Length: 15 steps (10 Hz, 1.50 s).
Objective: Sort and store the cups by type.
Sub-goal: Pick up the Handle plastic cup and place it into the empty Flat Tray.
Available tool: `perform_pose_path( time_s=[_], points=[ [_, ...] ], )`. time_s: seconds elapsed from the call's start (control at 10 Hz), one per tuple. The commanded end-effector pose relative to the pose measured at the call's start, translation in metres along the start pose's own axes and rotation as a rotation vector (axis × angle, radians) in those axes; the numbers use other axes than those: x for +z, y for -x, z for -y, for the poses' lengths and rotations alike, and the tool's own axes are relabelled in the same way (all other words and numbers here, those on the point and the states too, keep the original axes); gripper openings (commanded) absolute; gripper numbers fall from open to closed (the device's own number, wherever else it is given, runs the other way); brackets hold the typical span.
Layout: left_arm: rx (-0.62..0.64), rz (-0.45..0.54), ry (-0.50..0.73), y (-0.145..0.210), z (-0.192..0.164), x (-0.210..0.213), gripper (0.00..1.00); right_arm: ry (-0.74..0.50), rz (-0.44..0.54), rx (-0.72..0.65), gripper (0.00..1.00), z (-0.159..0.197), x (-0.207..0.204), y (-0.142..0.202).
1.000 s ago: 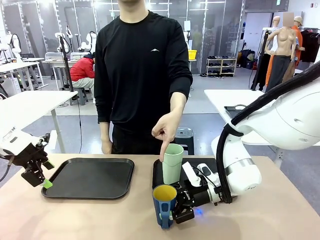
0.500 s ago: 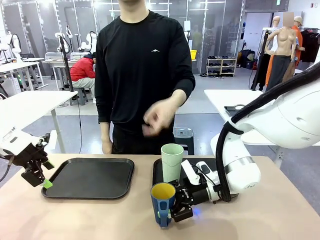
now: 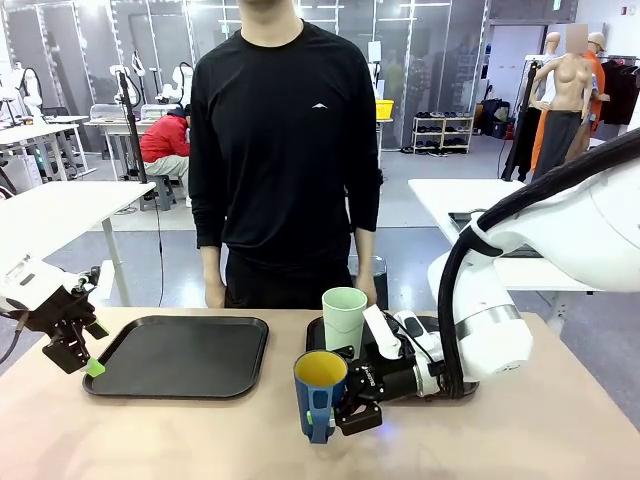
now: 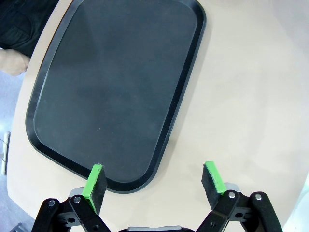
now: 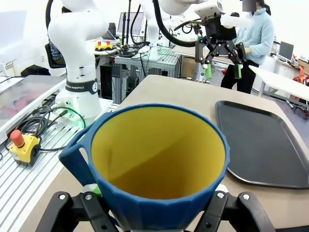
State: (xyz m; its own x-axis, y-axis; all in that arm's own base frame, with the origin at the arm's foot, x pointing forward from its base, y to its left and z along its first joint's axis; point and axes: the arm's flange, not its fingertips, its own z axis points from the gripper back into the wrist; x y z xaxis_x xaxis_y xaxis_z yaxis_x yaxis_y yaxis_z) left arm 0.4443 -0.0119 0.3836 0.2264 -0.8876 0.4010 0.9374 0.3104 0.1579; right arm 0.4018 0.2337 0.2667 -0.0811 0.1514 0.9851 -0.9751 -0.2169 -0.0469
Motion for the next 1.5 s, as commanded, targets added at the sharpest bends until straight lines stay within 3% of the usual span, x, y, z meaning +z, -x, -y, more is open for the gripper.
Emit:
perform_pose_path(
  time_s=[0.0,0.1,0.5,0.6,0.7,1.1,1.4],
  points=[
    [0.006,0.007,-0.015,0.001,-0.001,-0.003,1.00,0.033,-0.038,-0.008,0.50,-0.002,-0.004,-0.005],
    [0.006,0.007,-0.015,0.001,-0.001,-0.003,1.00,0.000,0.000,0.000,0.50,0.000,0.000,0.000],
    [0.006,0.007,-0.015,0.001,-0.001,-0.003,1.00,0.000,0.000,0.000,0.50,0.000,0.000,0.000],
    [0.006,0.007,-0.015,0.001,-0.001,-0.003,1.00,0.004,-0.009,-0.003,0.74,-0.002,0.000,0.000],
    [0.006,0.007,-0.015,0.001,-0.001,-0.003,1.00,-0.061,0.001,0.017,0.74,0.003,-0.025,0.002],
    [0.006,0.007,-0.015,0.001,-0.001,-0.003,1.00,-0.036,0.091,0.085,0.74,0.053,-0.102,0.006],
    [0.006,0.007,-0.015,0.001,-0.001,-0.003,1.00,0.040,0.133,0.045,0.74,0.087,-0.142,0.005]
  ],
)
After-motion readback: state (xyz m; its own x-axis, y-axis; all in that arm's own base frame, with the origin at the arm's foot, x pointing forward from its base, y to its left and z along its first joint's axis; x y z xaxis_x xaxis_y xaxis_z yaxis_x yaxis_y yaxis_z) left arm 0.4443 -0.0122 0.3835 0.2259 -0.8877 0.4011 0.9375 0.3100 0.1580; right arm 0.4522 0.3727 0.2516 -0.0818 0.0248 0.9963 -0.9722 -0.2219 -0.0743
